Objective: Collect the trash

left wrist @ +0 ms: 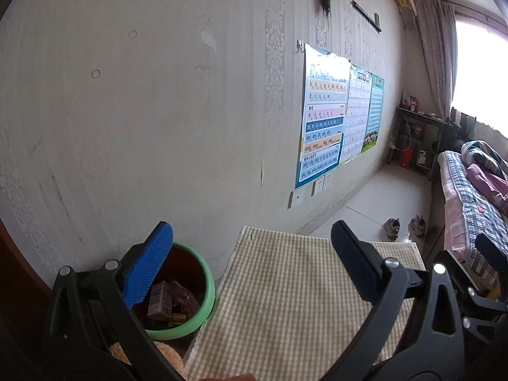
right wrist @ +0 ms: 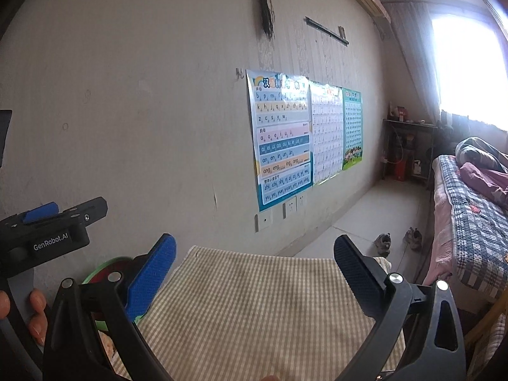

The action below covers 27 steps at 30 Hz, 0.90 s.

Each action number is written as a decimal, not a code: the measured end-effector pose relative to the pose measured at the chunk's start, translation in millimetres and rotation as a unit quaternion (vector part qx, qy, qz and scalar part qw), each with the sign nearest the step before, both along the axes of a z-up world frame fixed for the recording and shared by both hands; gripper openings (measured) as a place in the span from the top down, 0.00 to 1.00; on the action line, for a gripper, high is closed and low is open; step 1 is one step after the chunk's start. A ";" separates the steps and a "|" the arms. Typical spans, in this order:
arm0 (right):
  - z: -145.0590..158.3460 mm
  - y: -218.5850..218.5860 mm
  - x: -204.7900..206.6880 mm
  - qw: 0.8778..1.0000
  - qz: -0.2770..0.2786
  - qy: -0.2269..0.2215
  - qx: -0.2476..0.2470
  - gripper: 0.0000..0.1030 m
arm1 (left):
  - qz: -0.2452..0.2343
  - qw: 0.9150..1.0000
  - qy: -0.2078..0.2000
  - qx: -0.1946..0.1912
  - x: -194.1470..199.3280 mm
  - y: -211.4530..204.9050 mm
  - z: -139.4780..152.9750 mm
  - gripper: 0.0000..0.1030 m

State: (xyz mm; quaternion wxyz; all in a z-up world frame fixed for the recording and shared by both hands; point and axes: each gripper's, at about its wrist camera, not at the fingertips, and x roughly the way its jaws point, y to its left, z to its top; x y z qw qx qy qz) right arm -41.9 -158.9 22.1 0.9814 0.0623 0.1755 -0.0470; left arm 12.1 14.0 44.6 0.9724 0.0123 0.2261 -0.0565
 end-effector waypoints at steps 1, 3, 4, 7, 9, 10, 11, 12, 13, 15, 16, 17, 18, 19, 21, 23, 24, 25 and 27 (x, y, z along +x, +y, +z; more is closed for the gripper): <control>-0.5 0.3 -0.2 1.000 0.000 0.000 0.000 0.06 | 0.001 1.000 0.001 0.000 0.2 -0.2 -0.6 0.05; -0.9 1.6 0.0 1.000 0.000 0.001 0.000 0.06 | 0.001 1.000 0.004 0.001 0.9 0.2 -1.7 0.05; -1.1 2.1 0.2 1.000 0.001 0.002 -0.001 0.06 | 0.001 1.000 0.004 0.001 1.5 0.0 -1.5 0.05; -1.3 3.0 1.9 1.000 0.005 0.005 -0.004 0.06 | 0.001 1.000 0.006 0.002 2.1 0.0 -3.0 0.05; -2.5 4.3 3.3 1.000 0.005 0.007 -0.007 0.06 | 0.000 1.000 0.008 0.003 4.5 -2.4 -1.7 0.05; -3.0 4.6 3.7 1.000 0.006 0.009 -0.006 0.06 | 0.000 1.000 0.008 0.003 4.5 -2.6 -2.3 0.05; -3.7 4.5 3.9 1.000 0.006 0.009 -0.006 0.06 | 0.000 1.000 0.009 0.004 4.3 -2.5 -2.9 0.05; -3.9 4.6 4.2 1.000 0.006 0.009 -0.005 0.06 | 0.000 1.000 0.009 0.004 4.5 -2.6 -3.1 0.05; -4.3 4.7 4.1 1.000 0.006 0.010 -0.006 0.06 | 0.000 1.000 0.010 0.003 4.2 -2.0 -3.3 0.05; -4.6 4.6 3.9 1.000 0.006 0.010 -0.006 0.06 | 0.000 1.000 0.011 0.002 4.0 -0.8 -4.3 0.05; -4.9 4.5 4.0 1.000 0.006 0.010 -0.005 0.06 | 0.000 1.000 0.012 0.002 4.2 -0.8 -4.6 0.05; -4.8 4.3 3.5 1.000 0.006 0.010 -0.005 0.06 | 0.001 1.000 0.012 0.002 4.3 -0.8 -4.7 0.05; -5.0 4.1 3.6 1.000 0.006 0.011 -0.005 0.06 | 0.000 1.000 0.012 0.002 4.4 -0.7 -4.8 0.05; -5.2 3.9 3.1 1.000 0.006 0.011 -0.005 0.06 | 0.000 1.000 0.013 0.002 4.4 -0.8 -5.0 0.05; -5.3 4.0 2.6 1.000 0.005 0.011 -0.004 0.06 | 0.001 1.000 0.013 0.002 4.3 -0.9 -5.1 0.05; -6.3 4.1 3.0 1.000 0.006 0.012 -0.004 0.06 | 0.000 1.000 0.014 0.002 5.0 -0.2 -5.8 0.05; -7.4 3.9 3.0 1.000 0.006 0.014 -0.004 0.06 | -0.001 1.000 0.015 0.002 5.5 -0.3 -6.1 0.05; -8.6 3.0 3.4 1.000 0.006 0.015 -0.004 0.06 | -0.005 1.000 0.013 -0.002 4.7 0.6 -6.9 0.05; -14.6 0.5 4.6 1.000 0.005 0.021 0.001 0.06 | -0.006 1.000 0.014 -0.005 4.9 1.9 -9.5 0.05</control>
